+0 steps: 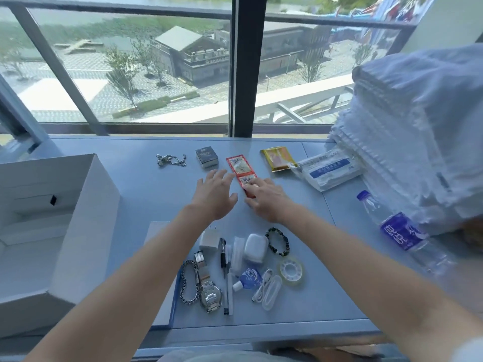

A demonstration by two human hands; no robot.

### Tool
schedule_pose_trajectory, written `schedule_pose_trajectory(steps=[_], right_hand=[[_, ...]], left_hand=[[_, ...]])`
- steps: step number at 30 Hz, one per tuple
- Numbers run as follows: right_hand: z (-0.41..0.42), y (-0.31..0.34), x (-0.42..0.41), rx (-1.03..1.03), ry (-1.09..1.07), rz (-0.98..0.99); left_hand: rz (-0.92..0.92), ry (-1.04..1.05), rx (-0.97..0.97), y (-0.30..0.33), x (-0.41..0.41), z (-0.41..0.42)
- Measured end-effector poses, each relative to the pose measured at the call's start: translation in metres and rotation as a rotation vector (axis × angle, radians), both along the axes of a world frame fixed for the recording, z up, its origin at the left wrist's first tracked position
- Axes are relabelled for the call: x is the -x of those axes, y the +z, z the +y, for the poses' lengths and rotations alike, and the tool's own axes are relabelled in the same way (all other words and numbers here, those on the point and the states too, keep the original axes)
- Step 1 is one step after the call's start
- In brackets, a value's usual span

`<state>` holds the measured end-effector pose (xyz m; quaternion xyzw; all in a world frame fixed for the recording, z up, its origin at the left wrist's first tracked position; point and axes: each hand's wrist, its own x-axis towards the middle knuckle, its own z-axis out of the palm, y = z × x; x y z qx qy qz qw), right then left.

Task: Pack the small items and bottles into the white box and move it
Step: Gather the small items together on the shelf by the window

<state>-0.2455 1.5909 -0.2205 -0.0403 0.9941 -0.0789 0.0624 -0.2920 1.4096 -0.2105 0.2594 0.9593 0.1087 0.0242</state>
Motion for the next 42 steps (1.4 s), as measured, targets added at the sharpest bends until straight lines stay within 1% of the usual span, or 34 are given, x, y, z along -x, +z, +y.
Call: schedule_pose_trajectory(steps=[2,4,6,9,10,13,20,26,31,42], right_hand=[[-0.001,0.002,-0.017,0.076,0.027,-0.005],[0.001,0.006,-0.031,0.223,0.051,0.003],[0.008,0.009,-0.042,0.317,0.045,0.051],[0.022,0.009,-0.046,0.295,-0.015,0.161],[0.027,0.008,-0.045,0.272,-0.030,0.157],[0.034,0.005,-0.036,0.247,-0.059,0.067],[0.033,-0.008,-0.013,0.238,-0.049,0.006],[0.033,-0.017,-0.014,0.208,-0.031,0.038],[0.033,-0.019,-0.021,0.194,-0.021,0.080],[0.030,-0.017,-0.028,0.295,-0.037,0.136]], left_hand=[[-0.025,-0.025,-0.007,-0.006,-0.004,0.006],[-0.046,-0.042,-0.015,-0.010,-0.008,0.012],[-0.062,-0.059,-0.035,-0.012,-0.010,0.018],[-0.098,-0.090,-0.046,-0.016,-0.008,0.022],[-0.113,-0.102,-0.041,-0.017,-0.006,0.022],[-0.149,-0.137,-0.003,-0.022,0.001,0.020],[-0.119,-0.128,0.045,-0.027,0.007,0.018],[-0.082,-0.113,-0.023,-0.028,0.001,0.019],[-0.040,-0.147,0.009,-0.025,-0.008,0.020],[-0.005,-0.130,-0.170,-0.024,-0.015,0.015]])
